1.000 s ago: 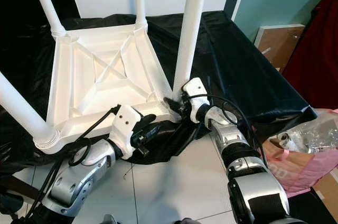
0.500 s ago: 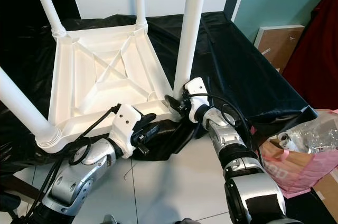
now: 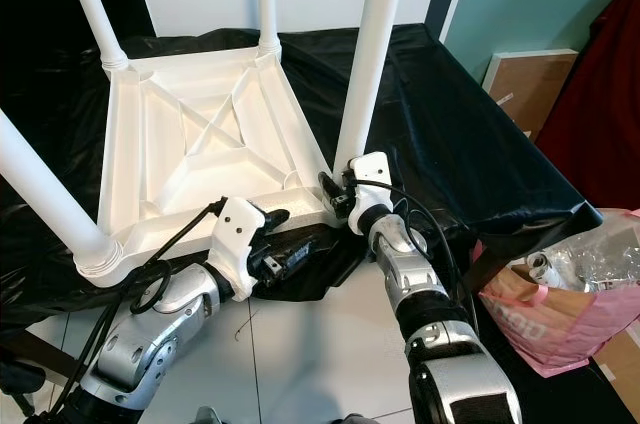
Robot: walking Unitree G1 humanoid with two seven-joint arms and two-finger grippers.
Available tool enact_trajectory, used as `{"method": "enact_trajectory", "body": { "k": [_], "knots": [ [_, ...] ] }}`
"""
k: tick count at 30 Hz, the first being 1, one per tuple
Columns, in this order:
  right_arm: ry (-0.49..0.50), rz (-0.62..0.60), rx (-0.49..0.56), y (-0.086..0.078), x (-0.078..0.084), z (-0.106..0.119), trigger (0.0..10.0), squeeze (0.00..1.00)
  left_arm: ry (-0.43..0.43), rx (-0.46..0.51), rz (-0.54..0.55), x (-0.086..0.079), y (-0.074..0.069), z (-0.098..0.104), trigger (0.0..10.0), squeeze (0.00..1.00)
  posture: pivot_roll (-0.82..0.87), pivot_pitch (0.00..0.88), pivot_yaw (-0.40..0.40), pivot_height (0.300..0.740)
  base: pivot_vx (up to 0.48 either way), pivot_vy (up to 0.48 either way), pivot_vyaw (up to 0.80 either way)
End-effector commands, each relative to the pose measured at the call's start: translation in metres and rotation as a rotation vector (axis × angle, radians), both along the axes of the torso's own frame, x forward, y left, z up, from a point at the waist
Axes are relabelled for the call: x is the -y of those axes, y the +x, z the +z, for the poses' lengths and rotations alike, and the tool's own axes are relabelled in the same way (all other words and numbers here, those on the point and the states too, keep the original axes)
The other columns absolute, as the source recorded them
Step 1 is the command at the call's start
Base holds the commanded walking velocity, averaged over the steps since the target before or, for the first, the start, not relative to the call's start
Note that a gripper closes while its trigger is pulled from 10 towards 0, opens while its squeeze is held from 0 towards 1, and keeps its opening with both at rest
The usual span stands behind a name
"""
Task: Building children table
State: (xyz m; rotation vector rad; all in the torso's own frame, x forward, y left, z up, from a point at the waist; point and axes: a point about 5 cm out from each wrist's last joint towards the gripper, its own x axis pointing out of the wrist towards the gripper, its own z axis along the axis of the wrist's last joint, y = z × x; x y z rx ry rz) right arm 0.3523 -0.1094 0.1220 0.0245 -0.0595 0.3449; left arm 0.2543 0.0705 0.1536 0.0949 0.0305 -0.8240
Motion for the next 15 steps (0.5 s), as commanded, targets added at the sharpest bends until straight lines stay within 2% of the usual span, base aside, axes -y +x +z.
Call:
{"method": "enact_trajectory", "body": {
  "k": [1,4,5,9,15],
  "knots": [
    [0.035,-0.124,-0.117,-0.011,0.001,-0.027,10.0,0.00,0.029,-0.009,0.002,0.000,0.001,-0.005,10.0,0.00,0.01,0.087,-0.072,0.740,0.000,0.000,0.00],
    [0.049,-0.157,-0.114,-0.013,-0.002,-0.027,10.0,0.00,0.031,-0.006,0.003,0.000,0.001,-0.006,10.0,0.00,0.01,0.087,-0.072,0.740,0.000,0.000,0.00],
    [0.069,-0.168,-0.118,-0.014,-0.007,-0.027,10.0,0.00,0.032,-0.004,0.003,0.000,0.001,-0.006,10.0,0.00,0.02,0.083,-0.074,0.740,0.000,0.000,0.00],
    [0.079,-0.163,-0.109,-0.014,-0.013,-0.023,10.0,0.00,0.032,-0.003,0.001,0.001,0.001,-0.006,10.0,0.00,0.01,0.077,-0.072,0.740,0.000,0.000,0.00],
    [0.088,-0.165,-0.106,-0.016,-0.015,-0.020,10.0,0.00,0.037,0.001,0.000,0.000,0.001,-0.006,10.0,0.00,0.02,0.071,-0.072,0.740,0.000,0.000,0.00]
  ]
}}
